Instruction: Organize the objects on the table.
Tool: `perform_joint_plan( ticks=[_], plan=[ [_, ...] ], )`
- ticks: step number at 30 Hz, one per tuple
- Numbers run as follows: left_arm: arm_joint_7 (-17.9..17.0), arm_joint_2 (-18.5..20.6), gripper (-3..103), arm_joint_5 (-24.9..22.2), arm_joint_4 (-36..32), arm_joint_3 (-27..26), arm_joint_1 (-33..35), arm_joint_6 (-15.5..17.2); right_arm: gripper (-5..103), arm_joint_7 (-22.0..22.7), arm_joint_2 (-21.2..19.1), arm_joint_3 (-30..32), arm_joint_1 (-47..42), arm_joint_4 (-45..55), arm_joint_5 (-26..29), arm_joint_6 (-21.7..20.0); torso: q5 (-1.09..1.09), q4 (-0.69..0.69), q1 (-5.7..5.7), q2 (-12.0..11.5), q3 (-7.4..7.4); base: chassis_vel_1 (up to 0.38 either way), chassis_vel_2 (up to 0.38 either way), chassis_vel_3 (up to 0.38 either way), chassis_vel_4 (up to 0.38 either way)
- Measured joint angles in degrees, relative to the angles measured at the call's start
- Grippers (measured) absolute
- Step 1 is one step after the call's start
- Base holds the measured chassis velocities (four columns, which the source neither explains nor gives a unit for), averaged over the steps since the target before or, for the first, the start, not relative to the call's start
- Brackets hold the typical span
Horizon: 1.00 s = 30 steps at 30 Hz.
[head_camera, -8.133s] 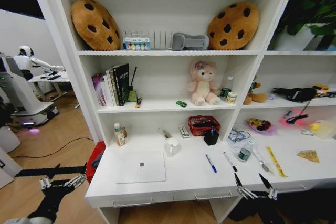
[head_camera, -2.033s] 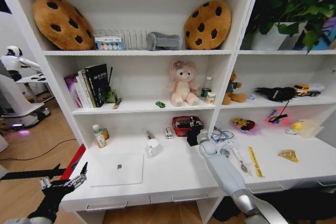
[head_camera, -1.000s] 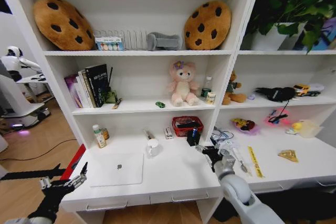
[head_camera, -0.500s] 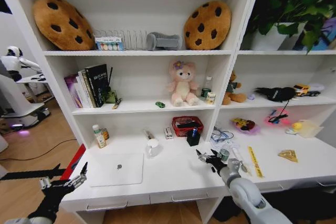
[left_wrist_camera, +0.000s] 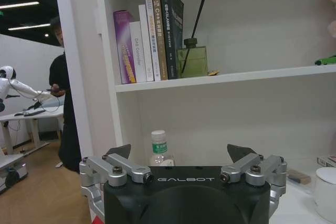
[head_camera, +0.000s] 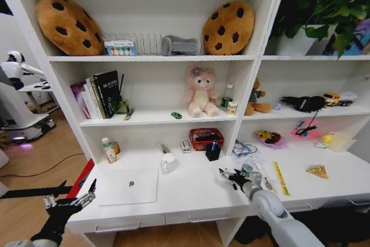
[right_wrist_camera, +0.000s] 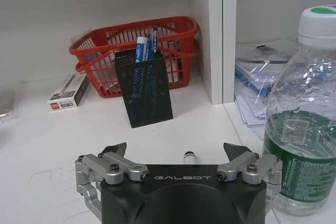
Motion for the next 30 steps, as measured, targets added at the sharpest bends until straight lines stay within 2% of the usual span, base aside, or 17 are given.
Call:
perform_joint_plan(
  ticks=[15, 16, 21, 24, 26, 28, 29, 30],
  plan=[
    [0.0, 0.0, 100, 0.0, 0.0, 0.0, 0.0, 0.0, 100, -0.6, 0.3, -4.1, 5.4, -7.1, -0.5, -0.9, -0.01, 0.0, 0.0, 0.0, 0.0, 0.0, 0.0, 0.0, 0.0],
    [0.0, 0.0, 100, 0.0, 0.0, 0.0, 0.0, 0.0, 103, -0.6, 0.4, -4.5, 5.8, -7.5, -0.6, -0.9, -0.01, 0.0, 0.0, 0.0, 0.0, 0.0, 0.0, 0.0, 0.0],
    [0.0, 0.0, 100, 0.0, 0.0, 0.0, 0.0, 0.0, 94, -0.6, 0.8, -5.4, 6.4, -8.3, -0.8, -1.0, -0.01, 0.0, 0.0, 0.0, 0.0, 0.0, 0.0, 0.0, 0.0],
    [0.0, 0.0, 100, 0.0, 0.0, 0.0, 0.0, 0.0, 80, -0.5, 1.1, -5.6, 6.4, -8.5, -0.9, -1.0, -0.04, 0.0, -0.01, 0.0, -0.01, 0.0, 0.0, 0.0, 0.0],
    [0.0, 0.0, 100, 0.0, 0.0, 0.0, 0.0, 0.0, 80, -0.5, 1.1, -5.6, 6.3, -8.5, -0.9, -1.0, -0.04, -0.01, 0.0, 0.0, -0.01, 0.0, 0.0, 0.0, 0.0],
    [0.0, 0.0, 100, 0.0, 0.0, 0.0, 0.0, 0.0, 69, -0.5, 1.2, -5.5, 6.2, -8.5, -0.9, -0.9, -0.03, -0.01, -0.01, 0.0, -0.01, 0.0, 0.0, 0.0, 0.0],
    [0.0, 0.0, 100, 0.0, 0.0, 0.0, 0.0, 0.0, 69, -0.5, 1.2, -5.5, 6.2, -8.5, -0.9, -0.9, -0.03, -0.01, -0.01, 0.0, -0.01, 0.0, 0.0, 0.0, 0.0],
    [0.0, 0.0, 100, 0.0, 0.0, 0.0, 0.0, 0.0, 63, -0.5, 1.2, -5.5, 6.2, -8.5, -0.9, -0.9, -0.03, -0.01, -0.01, 0.0, -0.01, 0.0, 0.0, 0.0, 0.0]
  ],
)
